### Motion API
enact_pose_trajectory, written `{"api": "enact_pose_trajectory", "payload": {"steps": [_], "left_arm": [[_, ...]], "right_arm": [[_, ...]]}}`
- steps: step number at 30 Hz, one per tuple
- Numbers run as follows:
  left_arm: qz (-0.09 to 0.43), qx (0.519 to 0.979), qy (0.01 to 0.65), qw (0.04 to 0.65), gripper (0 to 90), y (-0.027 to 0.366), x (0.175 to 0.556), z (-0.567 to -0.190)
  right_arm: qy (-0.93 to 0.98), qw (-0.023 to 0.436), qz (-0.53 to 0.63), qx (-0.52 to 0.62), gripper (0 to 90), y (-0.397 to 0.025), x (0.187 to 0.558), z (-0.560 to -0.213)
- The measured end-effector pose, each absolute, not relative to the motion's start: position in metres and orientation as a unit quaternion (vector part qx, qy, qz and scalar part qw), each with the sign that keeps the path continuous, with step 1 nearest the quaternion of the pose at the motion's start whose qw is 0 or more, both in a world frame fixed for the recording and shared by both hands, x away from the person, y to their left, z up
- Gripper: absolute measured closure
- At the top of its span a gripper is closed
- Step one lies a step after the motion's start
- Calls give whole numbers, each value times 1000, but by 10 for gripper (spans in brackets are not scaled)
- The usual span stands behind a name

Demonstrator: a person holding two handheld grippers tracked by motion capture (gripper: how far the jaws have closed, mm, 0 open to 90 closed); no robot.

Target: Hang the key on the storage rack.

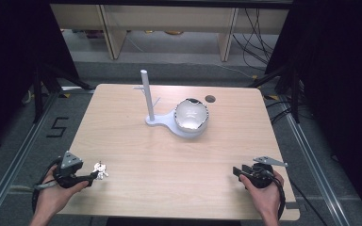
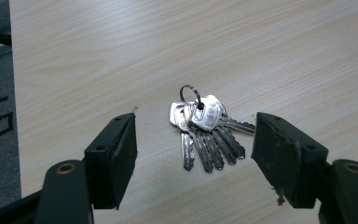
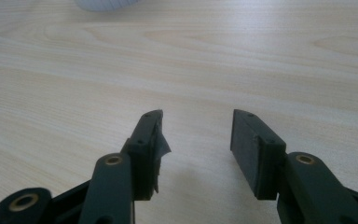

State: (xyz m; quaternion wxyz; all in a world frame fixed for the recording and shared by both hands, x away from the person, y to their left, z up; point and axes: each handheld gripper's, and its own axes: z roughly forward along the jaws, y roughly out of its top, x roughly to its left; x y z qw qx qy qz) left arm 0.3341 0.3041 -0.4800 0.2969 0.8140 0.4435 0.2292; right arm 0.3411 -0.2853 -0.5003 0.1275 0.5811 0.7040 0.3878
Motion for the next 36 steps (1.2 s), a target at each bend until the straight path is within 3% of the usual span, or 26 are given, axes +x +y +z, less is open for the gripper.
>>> {"api": "enact_pose_trajectory", "payload": {"steps": [2, 5, 7, 21, 29, 36], "left_arm": [[221, 797, 477, 298, 300, 300, 331, -481], [214, 809, 459, 298, 300, 302, 336, -479], [204, 793, 488, 303, 300, 298, 334, -480], [158, 789, 516, 295, 313, 292, 348, -474], [139, 779, 535, 296, 351, 286, 361, -469], [114, 776, 564, 256, 348, 277, 373, -471]], "right_arm": [[704, 130, 382, 585, 541, -285, 341, -500], [714, 137, 381, 571, 540, -288, 344, -503], [715, 133, 379, 572, 542, -287, 343, -502], [728, 150, 358, 565, 491, -284, 344, -499], [722, 137, 361, 574, 520, -278, 341, -495], [739, 154, 348, 556, 508, -282, 343, -496]]}}
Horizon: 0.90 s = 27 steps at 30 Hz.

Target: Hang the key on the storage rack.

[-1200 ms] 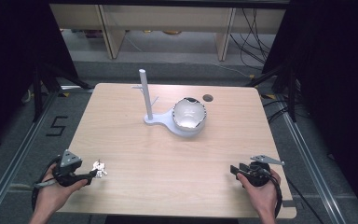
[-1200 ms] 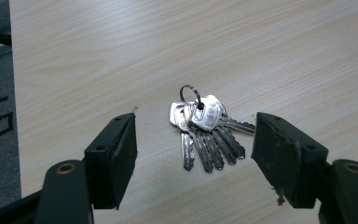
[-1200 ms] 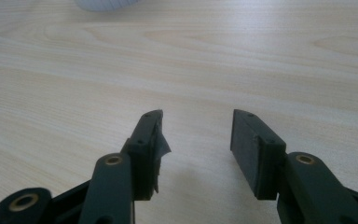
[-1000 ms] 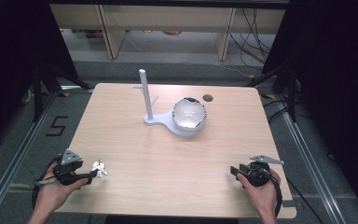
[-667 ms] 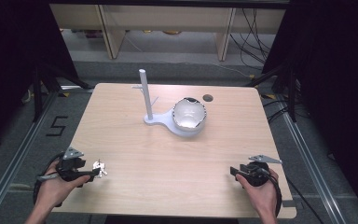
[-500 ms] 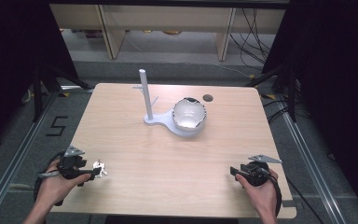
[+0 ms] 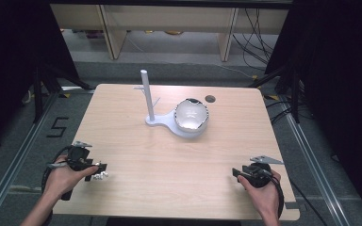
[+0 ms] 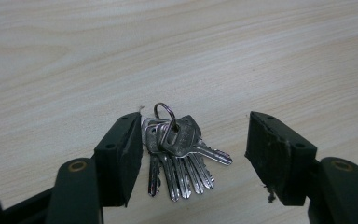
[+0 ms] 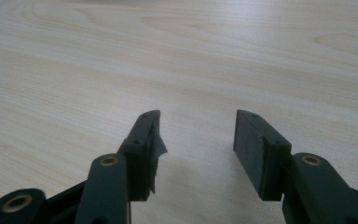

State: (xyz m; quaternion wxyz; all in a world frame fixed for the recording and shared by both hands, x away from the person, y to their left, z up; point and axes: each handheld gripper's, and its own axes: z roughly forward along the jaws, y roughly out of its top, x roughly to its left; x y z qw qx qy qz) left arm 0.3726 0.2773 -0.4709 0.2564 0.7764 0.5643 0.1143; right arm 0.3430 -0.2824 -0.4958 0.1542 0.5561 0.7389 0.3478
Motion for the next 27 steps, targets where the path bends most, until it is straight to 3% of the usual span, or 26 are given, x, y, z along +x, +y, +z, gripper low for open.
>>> {"api": "enact_pose_trajectory", "payload": {"steps": [8, 27], "left_arm": [[104, 783, 581, 195, 321, 275, 385, -477], [76, 777, 611, 132, 322, 263, 404, -483]], "right_arm": [[738, 151, 348, 559, 488, -280, 344, -497], [744, 140, 355, 549, 485, -279, 345, -499]]}}
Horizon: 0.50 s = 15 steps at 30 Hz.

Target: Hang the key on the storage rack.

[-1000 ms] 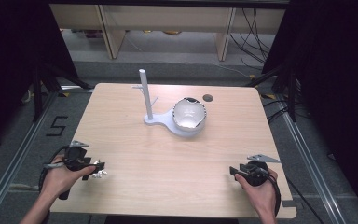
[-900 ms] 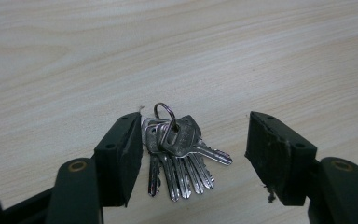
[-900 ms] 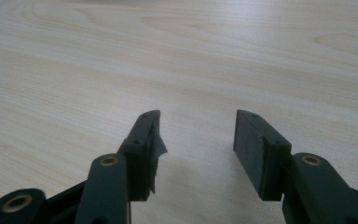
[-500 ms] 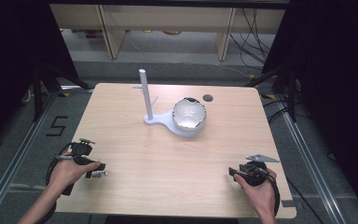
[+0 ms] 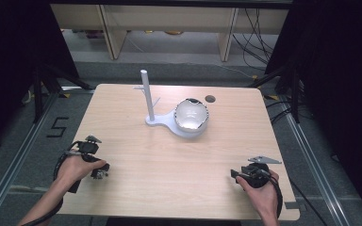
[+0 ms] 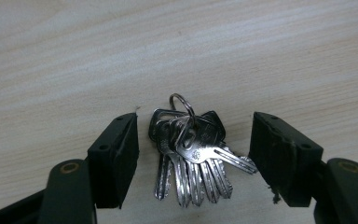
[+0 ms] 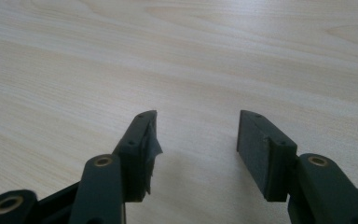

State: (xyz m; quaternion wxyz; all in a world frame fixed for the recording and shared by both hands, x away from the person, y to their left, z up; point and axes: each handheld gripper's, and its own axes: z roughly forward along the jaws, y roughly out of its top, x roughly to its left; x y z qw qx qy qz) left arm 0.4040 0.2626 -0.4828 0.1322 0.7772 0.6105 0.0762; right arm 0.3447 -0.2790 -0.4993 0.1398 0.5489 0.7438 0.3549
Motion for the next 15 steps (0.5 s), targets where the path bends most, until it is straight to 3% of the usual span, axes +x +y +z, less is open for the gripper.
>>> {"api": "enact_pose_trajectory", "payload": {"steps": [10, 15], "left_arm": [[68, 771, 624, 110, 357, 263, 404, -486], [73, 777, 615, 107, 466, 260, 399, -486]], "right_arm": [[746, 141, 342, 554, 479, -278, 344, -499], [741, 138, 338, 564, 476, -277, 343, -499]]}}
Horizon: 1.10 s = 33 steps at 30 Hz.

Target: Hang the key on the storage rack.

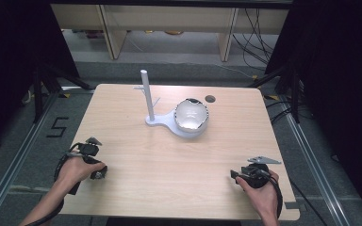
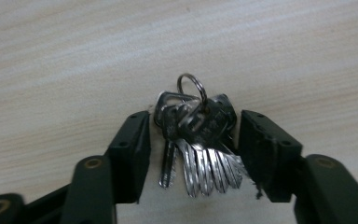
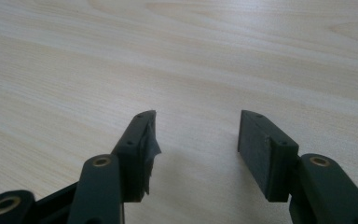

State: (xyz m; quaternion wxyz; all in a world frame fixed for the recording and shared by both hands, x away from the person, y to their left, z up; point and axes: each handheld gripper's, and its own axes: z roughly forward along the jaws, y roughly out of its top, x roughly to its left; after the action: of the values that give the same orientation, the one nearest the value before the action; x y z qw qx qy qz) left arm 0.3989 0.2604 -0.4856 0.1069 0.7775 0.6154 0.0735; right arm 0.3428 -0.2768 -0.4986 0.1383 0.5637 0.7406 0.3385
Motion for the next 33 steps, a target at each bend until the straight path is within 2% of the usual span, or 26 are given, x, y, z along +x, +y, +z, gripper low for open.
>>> {"api": "enact_pose_trajectory", "payload": {"steps": [1, 2, 3, 6, 9, 10, 15, 25, 26, 29, 31, 33], "left_arm": [[73, 782, 611, 106, 466, 260, 397, -485], [72, 785, 606, 105, 531, 260, 396, -484], [73, 788, 603, 106, 531, 260, 394, -484], [71, 796, 592, 104, 617, 261, 391, -483], [68, 800, 587, 106, 650, 263, 390, -483], [69, 800, 586, 113, 793, 262, 388, -485], [85, 815, 562, 117, 807, 263, 388, -485], [93, 817, 555, 128, 817, 259, 382, -486], [97, 823, 545, 132, 858, 261, 382, -484], [98, 821, 547, 136, 866, 260, 380, -481], [101, 834, 525, 134, 867, 263, 382, -483], [99, 824, 539, 141, 867, 261, 380, -484]], "right_arm": [[741, 138, 338, 564, 476, -277, 343, -499], [742, 140, 340, 561, 475, -277, 343, -499], [742, 140, 340, 561, 475, -277, 343, -499], [749, 140, 344, 549, 474, -278, 344, -499], [750, 141, 343, 547, 473, -277, 344, -499], [750, 141, 343, 547, 473, -277, 344, -499], [750, 142, 341, 549, 470, -277, 344, -499], [746, 136, 331, 562, 467, -277, 342, -498], [746, 131, 334, 561, 466, -277, 342, -499], [752, 143, 339, 547, 465, -278, 344, -501], [748, 138, 348, 548, 462, -277, 345, -501], [751, 141, 346, 544, 461, -278, 345, -502]]}}
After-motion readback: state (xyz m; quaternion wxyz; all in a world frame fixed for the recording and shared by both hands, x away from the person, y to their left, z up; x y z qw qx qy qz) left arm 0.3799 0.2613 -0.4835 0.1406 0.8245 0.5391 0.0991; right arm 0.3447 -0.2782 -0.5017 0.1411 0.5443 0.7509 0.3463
